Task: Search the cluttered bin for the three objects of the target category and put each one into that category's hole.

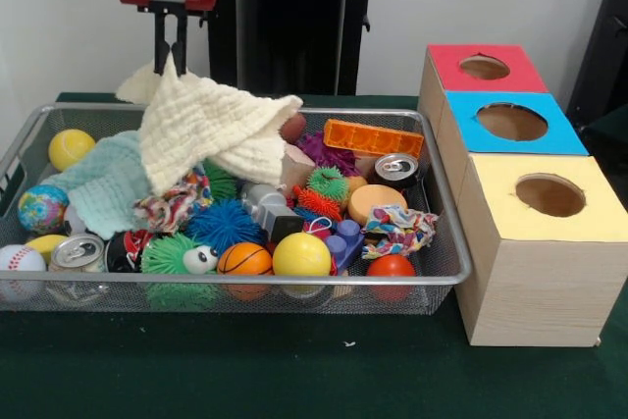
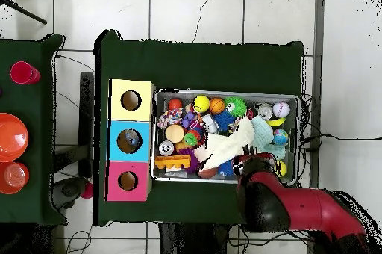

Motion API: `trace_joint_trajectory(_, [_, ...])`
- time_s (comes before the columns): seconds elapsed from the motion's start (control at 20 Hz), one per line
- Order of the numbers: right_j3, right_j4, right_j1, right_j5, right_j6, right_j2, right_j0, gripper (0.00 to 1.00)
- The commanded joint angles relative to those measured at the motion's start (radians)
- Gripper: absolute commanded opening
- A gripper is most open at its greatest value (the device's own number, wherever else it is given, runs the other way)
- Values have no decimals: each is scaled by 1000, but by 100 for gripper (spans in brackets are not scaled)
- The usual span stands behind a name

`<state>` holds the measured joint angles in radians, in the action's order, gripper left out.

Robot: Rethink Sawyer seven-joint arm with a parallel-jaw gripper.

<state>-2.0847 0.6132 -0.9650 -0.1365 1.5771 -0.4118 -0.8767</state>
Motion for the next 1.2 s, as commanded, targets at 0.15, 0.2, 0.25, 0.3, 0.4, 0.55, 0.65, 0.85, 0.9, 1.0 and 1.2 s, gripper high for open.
trace_joint_trajectory(0.15, [-59, -19, -47, -137, -78, -190, -38, 0])
trace_joint_trajectory(0.2, [-59, -11, -42, -134, -74, -191, -41, 0])
trace_joint_trajectory(0.25, [-60, -10, -41, -132, -68, -196, -46, 0])
trace_joint_trajectory(0.3, [-59, -7, -40, -133, -63, -196, -47, 0])
trace_joint_trajectory(0.4, [-61, -18, -43, -141, -56, -209, -55, 0])
trace_joint_trajectory(0.55, [-68, -42, -35, -145, -30, -227, -67, 0])
trace_joint_trajectory(0.65, [-81, -79, -30, -155, -2, -247, -80, 0])
trace_joint_trajectory(0.85, [-108, -139, -20, -162, 33, -286, -94, 0])
trace_joint_trajectory(0.9, [-119, -149, -16, -157, 35, -301, -101, 0])
trace_joint_trajectory(1.0, [-148, -184, -6, -138, 54, -343, -124, 0])
trace_joint_trajectory(1.2, [-193, -233, 21, -73, 104, -406, -161, 0])
